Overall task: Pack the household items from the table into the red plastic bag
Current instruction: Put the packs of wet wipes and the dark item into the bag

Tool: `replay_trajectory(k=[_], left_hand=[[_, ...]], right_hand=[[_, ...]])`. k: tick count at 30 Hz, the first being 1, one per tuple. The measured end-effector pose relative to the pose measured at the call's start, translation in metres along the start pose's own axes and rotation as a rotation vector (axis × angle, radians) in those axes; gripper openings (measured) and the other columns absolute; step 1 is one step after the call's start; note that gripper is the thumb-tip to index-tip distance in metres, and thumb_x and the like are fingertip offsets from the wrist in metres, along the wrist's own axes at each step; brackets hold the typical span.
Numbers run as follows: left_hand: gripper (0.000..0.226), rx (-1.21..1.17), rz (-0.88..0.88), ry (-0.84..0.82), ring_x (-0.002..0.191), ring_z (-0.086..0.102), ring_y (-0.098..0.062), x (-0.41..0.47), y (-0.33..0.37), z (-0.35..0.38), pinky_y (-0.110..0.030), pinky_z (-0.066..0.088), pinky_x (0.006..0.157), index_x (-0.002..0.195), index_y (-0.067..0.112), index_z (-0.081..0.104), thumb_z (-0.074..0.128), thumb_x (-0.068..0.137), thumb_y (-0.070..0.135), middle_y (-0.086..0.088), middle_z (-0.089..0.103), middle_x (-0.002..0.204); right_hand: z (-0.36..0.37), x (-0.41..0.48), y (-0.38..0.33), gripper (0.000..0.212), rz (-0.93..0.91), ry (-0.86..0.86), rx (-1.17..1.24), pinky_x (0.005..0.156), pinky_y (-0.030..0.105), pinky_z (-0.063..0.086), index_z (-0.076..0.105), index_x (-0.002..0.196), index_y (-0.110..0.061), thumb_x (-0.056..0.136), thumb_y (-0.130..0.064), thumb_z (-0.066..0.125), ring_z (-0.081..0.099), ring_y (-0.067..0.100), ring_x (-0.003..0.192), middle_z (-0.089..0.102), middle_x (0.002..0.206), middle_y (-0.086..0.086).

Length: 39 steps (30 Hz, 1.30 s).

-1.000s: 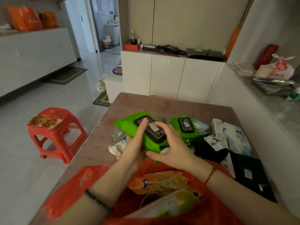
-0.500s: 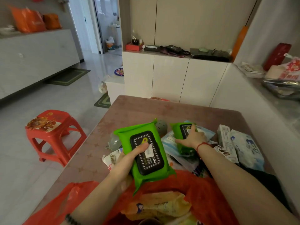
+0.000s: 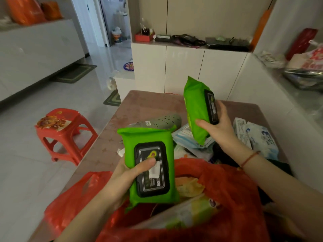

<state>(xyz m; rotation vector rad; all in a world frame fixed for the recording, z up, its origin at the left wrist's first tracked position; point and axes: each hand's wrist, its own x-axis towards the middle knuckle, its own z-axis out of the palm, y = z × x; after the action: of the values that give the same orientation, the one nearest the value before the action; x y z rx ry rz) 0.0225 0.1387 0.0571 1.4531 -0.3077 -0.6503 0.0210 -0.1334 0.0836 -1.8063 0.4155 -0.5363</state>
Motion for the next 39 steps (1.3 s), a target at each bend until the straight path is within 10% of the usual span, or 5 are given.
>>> replay_trajectory(k=[10,17,22,32,39], left_hand=[[0.031,0.071,-0.032,0.169,0.081,0.069,-0.014,-0.034,-0.013,0.002,-0.027,0.052,0.076,0.1,0.01,0.066,0.068,0.077,0.03,-0.008,0.073,0.102],[0.045,1.199,-0.04,0.14,0.09,0.062,-0.028,-0.074,-0.028,-0.02,-0.031,0.04,0.072,0.08,0.011,0.056,0.033,0.094,0.048,-0.016,0.068,0.097],[0.076,1.471,-0.029,0.275,0.137,0.033,-0.032,-0.081,-0.026,-0.064,-0.042,0.028,0.11,0.144,0.013,0.03,0.025,0.082,0.057,-0.015,0.033,0.15],[0.03,0.531,-0.189,0.359,0.043,0.061,-0.01,-0.069,-0.032,-0.083,-0.029,0.051,0.058,0.062,0.007,0.064,0.062,0.088,0.021,0.0,0.066,0.049],[0.022,-0.042,0.058,0.471,0.058,0.067,-0.017,-0.078,0.024,-0.067,-0.026,0.058,0.059,0.085,0.004,0.065,0.055,0.091,0.023,-0.007,0.07,0.069]], right_hand=[[0.051,-0.155,-0.036,0.065,0.015,-0.389,0.369,0.076,0.015,0.051,0.048,0.112,-0.034,0.055,-0.019,0.077,0.064,-0.005,0.096,0.068,0.102,-0.024],[0.061,-0.179,-0.011,0.08,0.14,-0.536,-0.082,0.097,0.023,0.04,0.031,0.137,-0.03,0.072,-0.022,0.077,0.049,0.007,0.115,0.049,0.13,-0.006],[0.064,-0.2,-0.002,0.093,0.022,-0.628,-0.283,0.097,0.021,0.036,0.019,0.144,-0.029,0.07,-0.03,0.076,0.04,0.007,0.119,0.037,0.128,-0.007],[0.041,-0.205,0.003,0.102,-0.251,-0.627,-0.714,0.1,0.024,0.033,-0.004,0.145,-0.039,0.067,-0.057,0.059,0.036,0.008,0.112,0.033,0.125,-0.01],[0.035,-0.209,-0.005,0.095,-0.214,-0.556,-0.954,0.094,0.03,0.041,-0.007,0.143,-0.046,0.075,-0.046,0.06,0.039,0.022,0.118,0.032,0.126,0.001]])
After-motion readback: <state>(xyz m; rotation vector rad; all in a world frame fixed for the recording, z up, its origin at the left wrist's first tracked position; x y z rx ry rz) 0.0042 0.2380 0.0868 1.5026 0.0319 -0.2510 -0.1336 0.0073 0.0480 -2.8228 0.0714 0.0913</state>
